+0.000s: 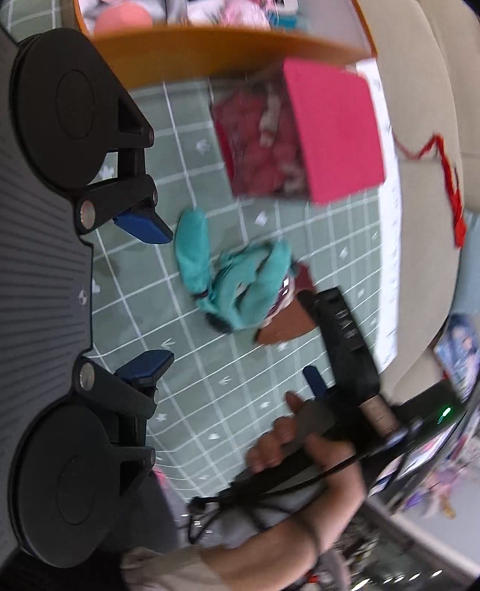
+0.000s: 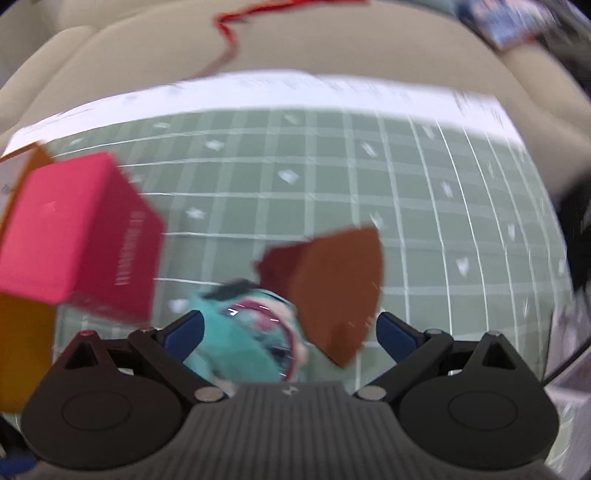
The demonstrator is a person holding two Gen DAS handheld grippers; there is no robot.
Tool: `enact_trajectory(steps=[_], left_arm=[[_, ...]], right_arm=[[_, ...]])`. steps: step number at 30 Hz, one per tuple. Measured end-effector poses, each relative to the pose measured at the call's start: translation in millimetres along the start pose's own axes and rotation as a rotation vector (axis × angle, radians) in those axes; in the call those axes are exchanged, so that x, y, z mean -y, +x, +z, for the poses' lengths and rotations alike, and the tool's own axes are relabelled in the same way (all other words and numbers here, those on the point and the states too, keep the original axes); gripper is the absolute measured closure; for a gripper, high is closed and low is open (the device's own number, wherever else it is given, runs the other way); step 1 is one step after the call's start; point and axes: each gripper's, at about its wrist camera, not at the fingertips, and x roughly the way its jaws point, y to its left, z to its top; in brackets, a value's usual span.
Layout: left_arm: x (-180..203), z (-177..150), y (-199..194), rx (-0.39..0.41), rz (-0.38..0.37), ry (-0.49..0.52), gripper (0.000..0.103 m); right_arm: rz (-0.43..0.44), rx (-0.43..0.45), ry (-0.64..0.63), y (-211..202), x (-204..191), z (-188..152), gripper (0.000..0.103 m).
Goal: Organize soft objects
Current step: 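Withdraw both tools from the box back over the mat, then close the left tool on the teal plush doll while the right tool grasps the brown felt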
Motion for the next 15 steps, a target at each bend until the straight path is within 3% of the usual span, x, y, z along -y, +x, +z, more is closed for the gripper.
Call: enact_trajectory(steps=[3, 8, 15], left_arm=[[10, -2, 22, -0.04, 0.004, 0.019, 0.026], [22, 3, 47, -0.033, 0.005, 0.037, 0.026], [26, 23, 82, -0.025, 0.084, 0.042, 0.026]], right_arm=[[0.011, -0.036, 0.07, 21, 24, -3, 0.005], [-0.028, -0.068, 0.115, 48, 37, -2, 0.005], [0.031, -0.113, 0.202, 63, 47, 13, 0.005]])
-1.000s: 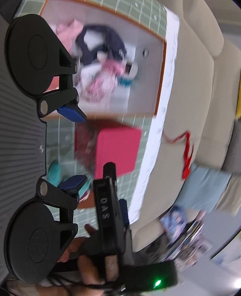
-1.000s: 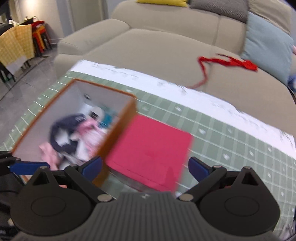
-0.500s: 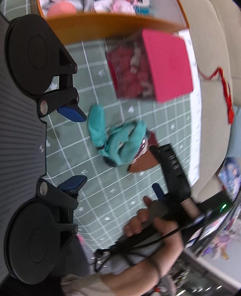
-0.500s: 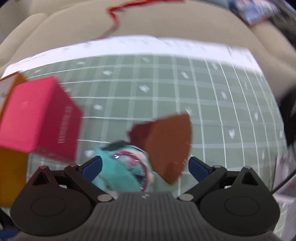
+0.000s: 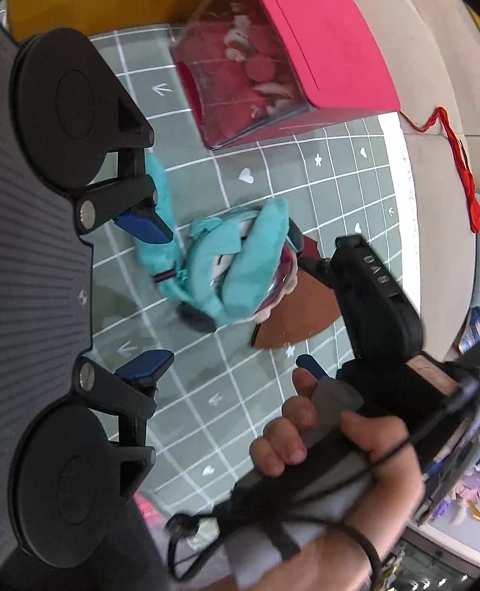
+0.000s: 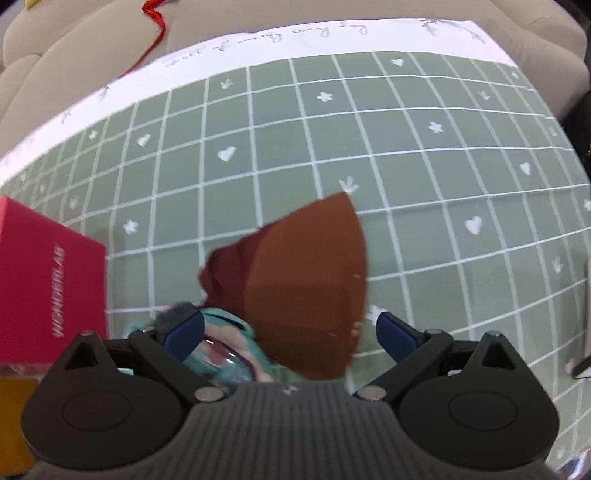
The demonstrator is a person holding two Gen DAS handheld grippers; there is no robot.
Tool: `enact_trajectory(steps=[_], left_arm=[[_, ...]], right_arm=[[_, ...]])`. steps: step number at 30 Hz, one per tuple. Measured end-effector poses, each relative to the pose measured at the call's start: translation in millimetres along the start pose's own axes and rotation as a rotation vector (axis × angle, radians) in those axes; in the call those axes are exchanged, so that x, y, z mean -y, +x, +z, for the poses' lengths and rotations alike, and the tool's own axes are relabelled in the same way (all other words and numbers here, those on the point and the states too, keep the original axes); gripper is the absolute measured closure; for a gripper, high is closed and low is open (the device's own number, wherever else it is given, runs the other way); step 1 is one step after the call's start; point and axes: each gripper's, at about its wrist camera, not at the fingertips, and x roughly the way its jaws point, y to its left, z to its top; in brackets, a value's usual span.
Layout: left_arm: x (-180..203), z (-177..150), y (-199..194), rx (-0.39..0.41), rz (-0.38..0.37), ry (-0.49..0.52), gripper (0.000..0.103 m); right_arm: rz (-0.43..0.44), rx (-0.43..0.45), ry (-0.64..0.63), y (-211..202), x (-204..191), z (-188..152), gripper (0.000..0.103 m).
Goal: Organize soft objects
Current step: 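Close the left tool on the teal plush doll while the right tool grasps the brown felt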
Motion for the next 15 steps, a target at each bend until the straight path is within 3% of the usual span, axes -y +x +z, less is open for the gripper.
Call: enact_trajectory(steps=[5, 9, 11, 15], left_arm=[[-2, 8, 18, -0.035, 0.069, -0.009, 0.027], [-4, 12, 25, -0.028, 0.056, -0.027, 0.027], [-3, 13, 29, -0.03, 0.088, -0.037, 0.027], [-2, 14, 37, -0.031, 0.076, -0.027, 0.027]], right_arm=[[0.028, -0.021, 0.015, 7, -5, 5, 0.005], [0.021, -0.029, 0.035, 13, -3, 7, 0.005], [0.036, -0.035, 0.051, 16, -1, 6, 0.005], [0.078, -0.061, 0.113, 19, 6, 7, 0.005]])
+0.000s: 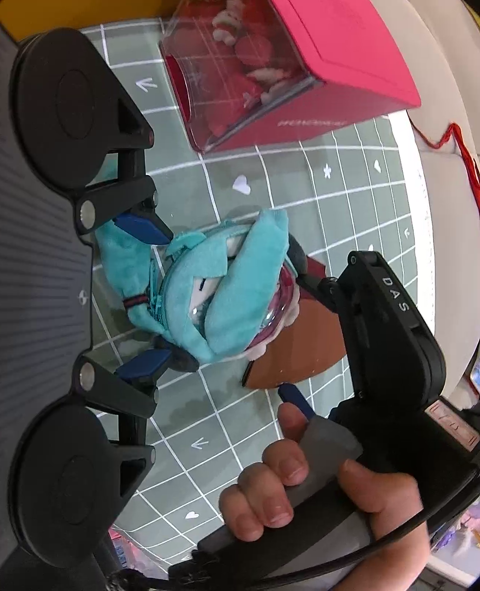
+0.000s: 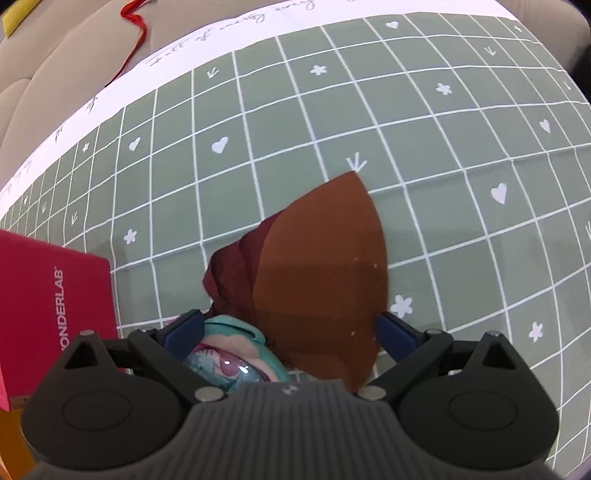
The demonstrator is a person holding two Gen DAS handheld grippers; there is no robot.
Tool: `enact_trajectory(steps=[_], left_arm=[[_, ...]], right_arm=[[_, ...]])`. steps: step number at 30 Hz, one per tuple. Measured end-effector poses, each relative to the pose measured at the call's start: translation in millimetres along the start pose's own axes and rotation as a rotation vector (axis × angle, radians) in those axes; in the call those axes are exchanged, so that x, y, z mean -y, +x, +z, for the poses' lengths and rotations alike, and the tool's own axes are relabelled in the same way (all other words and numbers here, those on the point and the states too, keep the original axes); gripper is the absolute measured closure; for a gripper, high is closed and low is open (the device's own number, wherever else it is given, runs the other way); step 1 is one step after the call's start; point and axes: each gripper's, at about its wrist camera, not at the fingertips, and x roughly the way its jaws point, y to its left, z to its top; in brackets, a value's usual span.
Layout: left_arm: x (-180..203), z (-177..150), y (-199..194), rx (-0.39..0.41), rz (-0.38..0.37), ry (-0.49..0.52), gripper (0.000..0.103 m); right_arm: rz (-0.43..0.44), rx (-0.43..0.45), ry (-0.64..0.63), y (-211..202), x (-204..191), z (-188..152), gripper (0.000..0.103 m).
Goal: Organize soft objects
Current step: 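Close the left tool on the teal plush doll while the right tool grasps the brown felt, then lift the teal plush doll with the left tool while the right tool lifts the brown felt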
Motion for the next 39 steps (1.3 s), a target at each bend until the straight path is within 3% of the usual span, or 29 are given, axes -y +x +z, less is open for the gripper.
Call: enact_trajectory(steps=[6, 8, 9, 11, 12, 15, 26, 29, 35, 39], left_arm=[[0, -5, 12, -0.011, 0.001, -0.004, 0.026], [2, -8, 11, 0.011, 0.011, 0.018, 0.03], [3, -10, 11, 0.02, 0.018, 0.027, 0.035], [6, -14, 10, 0.043, 0.052, 0.058, 0.056], [8, -17, 9, 0.056, 0.095, 0.075, 0.075], [3, -27, 5, 0.077, 0.116, 0.071, 0.087], [-23, -56, -15, 0.028, 0.138, 0.035, 0.088], [-24, -61, -22, 0.016, 0.136, 0.034, 0.088], [-25, -62, -28, -0.001, 0.123, 0.021, 0.088], [-23, -63, -30, 0.002, 0.103, 0.049, 0.088]], right_arm=[[-0.014, 0.015, -0.003, 1, -2, -1, 0.003], [-0.013, 0.017, -0.003, 2, -3, -1, 0.003], [-0.009, 0.017, 0.002, 2, -2, -1, 0.003], [0.003, 0.016, 0.019, 3, 1, 0, 0.003], [0.01, 0.017, 0.029, 2, 2, 1, 0.003], [0.042, 0.015, 0.069, -2, 12, 2, 0.003], [0.042, 0.047, 0.111, -5, 21, 0, 0.002], [-0.024, 0.096, 0.096, -3, 10, -5, 0.002], [-0.207, 0.126, -0.077, 12, -26, -16, 0.002], [-0.202, 0.166, -0.103, 13, -31, -23, 0.005]])
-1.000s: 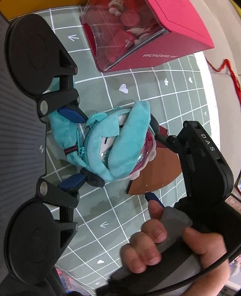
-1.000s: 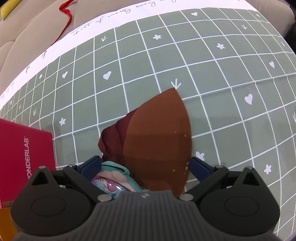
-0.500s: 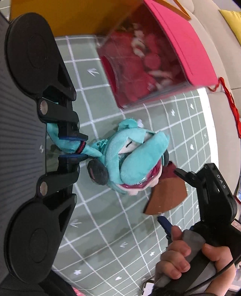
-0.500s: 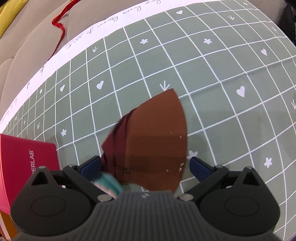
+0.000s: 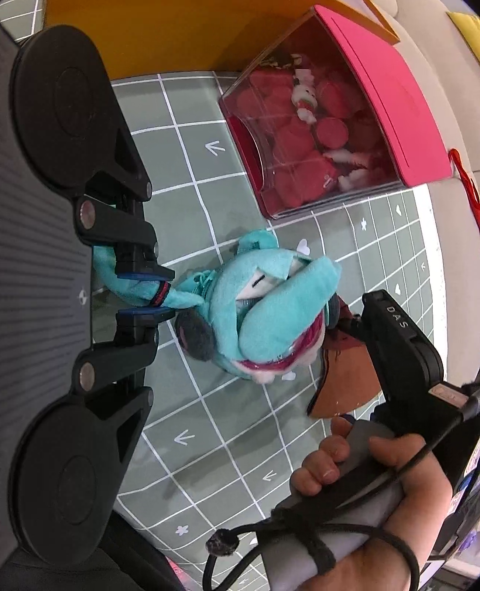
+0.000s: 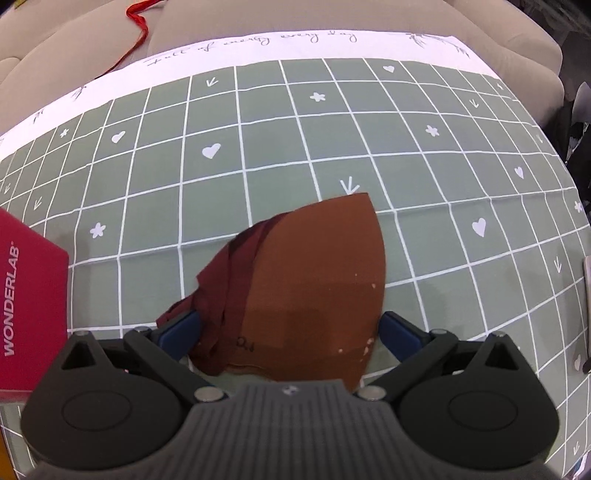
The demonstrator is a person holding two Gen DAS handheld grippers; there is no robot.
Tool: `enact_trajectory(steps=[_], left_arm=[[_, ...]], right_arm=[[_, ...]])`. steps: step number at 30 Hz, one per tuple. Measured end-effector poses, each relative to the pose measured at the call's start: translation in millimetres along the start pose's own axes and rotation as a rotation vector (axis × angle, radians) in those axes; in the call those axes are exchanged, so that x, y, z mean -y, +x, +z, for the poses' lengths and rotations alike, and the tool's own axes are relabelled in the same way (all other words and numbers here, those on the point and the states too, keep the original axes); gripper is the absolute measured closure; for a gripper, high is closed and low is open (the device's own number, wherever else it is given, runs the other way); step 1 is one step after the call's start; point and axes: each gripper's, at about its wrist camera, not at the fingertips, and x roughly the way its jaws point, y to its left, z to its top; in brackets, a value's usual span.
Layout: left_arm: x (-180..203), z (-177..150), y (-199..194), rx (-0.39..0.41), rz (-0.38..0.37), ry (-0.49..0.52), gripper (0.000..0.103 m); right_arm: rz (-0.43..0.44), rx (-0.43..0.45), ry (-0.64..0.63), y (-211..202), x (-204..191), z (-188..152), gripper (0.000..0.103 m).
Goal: Organize soft objects
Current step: 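Lift the teal plush doll with the left tool while the right tool lifts the brown felt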
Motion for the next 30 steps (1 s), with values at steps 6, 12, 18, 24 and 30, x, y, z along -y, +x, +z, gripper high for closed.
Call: enact_trajectory(steps=[6, 12, 18, 24, 30], left_arm=[[3, 1, 2, -0.007, 0.0, -0.006, 0.088], [-9, 4, -2, 0.013, -0.065, -0.085, 0.088], [-18, 11, -18, 0.056, -0.207, -0.157, 0.089], [-16, 18, -44, 0.165, -0.305, -0.167, 0.089], [-11, 27, -72, 0.247, -0.332, -0.123, 0.089]], right_arm=[[0.025, 0.05, -0.057, -11, -5, -5, 0.053], [0.035, 0.049, -0.091, -20, -9, -7, 0.096], [0.074, 0.027, -0.066, -24, -1, -4, 0.096], [0.068, 0.06, -0.047, -31, 2, -2, 0.096], [0.092, 0.063, -0.028, -37, 5, -4, 0.096]])
